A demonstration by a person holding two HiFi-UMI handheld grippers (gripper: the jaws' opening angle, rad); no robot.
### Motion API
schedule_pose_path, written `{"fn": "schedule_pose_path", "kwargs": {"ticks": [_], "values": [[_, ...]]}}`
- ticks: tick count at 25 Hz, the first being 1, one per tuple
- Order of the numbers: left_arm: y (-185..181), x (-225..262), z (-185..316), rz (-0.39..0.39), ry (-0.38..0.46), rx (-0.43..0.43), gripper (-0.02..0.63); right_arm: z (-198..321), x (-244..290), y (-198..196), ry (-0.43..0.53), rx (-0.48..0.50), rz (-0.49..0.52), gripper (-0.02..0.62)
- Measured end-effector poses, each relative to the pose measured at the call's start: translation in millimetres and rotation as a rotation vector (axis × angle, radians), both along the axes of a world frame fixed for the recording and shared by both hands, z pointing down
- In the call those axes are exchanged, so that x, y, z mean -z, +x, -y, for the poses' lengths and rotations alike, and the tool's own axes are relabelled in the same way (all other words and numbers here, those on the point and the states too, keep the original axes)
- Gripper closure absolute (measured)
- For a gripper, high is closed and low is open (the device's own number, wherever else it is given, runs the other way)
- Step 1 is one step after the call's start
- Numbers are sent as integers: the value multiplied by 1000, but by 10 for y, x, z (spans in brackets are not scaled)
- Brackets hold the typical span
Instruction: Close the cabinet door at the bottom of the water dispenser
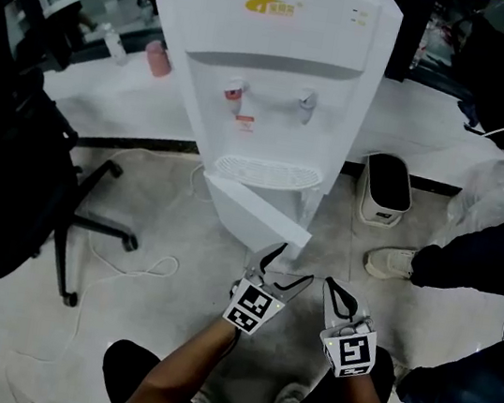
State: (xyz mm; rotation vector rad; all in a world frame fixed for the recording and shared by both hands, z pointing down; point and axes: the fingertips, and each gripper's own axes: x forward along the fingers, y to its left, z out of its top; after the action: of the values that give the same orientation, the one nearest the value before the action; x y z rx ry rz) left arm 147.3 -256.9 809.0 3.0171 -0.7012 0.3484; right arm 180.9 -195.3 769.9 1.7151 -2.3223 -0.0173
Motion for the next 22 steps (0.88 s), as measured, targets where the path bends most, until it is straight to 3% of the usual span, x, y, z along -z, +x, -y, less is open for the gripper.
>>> {"fn": "schedule_pose_path", "kwargs": {"ticks": [15, 22], "values": [[418, 36, 518, 29, 35, -19, 216, -25, 26, -46, 14, 42, -45, 592], [463, 67, 798, 39, 49, 10, 199, -18, 8, -71, 8, 53, -57, 592]]}}
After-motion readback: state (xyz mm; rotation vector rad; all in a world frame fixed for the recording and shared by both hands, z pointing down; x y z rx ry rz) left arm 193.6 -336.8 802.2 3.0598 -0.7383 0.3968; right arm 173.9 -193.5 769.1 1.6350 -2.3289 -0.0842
